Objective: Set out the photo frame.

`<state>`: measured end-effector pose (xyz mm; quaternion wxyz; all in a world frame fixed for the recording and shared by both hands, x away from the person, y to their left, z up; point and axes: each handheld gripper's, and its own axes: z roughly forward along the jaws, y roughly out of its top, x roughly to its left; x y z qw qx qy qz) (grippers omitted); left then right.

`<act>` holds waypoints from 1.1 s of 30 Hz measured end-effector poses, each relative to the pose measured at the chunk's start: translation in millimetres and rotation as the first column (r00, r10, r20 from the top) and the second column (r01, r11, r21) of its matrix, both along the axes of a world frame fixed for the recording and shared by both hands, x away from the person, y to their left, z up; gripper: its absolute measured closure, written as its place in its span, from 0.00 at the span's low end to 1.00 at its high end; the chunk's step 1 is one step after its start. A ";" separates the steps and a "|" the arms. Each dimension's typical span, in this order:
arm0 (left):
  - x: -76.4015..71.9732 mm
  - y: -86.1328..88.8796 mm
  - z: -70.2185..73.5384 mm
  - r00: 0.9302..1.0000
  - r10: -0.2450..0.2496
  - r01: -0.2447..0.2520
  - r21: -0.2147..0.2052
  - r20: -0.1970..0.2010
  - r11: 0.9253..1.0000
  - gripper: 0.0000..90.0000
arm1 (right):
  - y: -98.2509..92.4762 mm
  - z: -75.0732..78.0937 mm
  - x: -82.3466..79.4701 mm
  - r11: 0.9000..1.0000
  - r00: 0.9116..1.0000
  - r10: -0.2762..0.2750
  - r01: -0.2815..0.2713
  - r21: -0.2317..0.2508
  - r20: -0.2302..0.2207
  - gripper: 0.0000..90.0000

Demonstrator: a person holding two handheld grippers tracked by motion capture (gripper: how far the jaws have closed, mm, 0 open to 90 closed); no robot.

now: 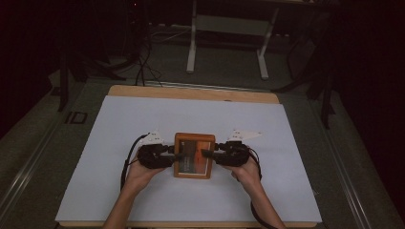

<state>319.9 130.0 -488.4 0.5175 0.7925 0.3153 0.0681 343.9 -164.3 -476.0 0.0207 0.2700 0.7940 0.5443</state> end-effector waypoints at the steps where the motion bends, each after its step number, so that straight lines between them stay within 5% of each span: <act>1: 1.0 -1.5 -0.7 1.000 0.017 -0.017 0.009 0.002 1.000 0.64 | 0.9 -1.4 1.5 1.000 1.000 -0.018 0.018 -0.003 -0.009 0.63; 11: 4.4 -5.0 -4.6 1.000 0.027 -0.028 0.031 0.013 0.999 0.60 | 8.5 -12.5 4.4 0.997 0.998 -0.047 0.044 -0.065 -0.052 0.58; 20: 3.5 -0.5 -6.7 0.999 0.036 -0.036 0.044 -0.002 0.998 0.62 | 9.6 -9.8 -2.4 0.991 0.999 -0.034 0.032 -0.128 -0.018 0.56; 33: -2.4 6.0 -11.4 0.999 0.039 -0.037 0.054 -0.032 0.998 0.71 | -5.2 -5.3 -2.6 0.993 0.998 -0.054 0.052 -0.102 -0.020 0.48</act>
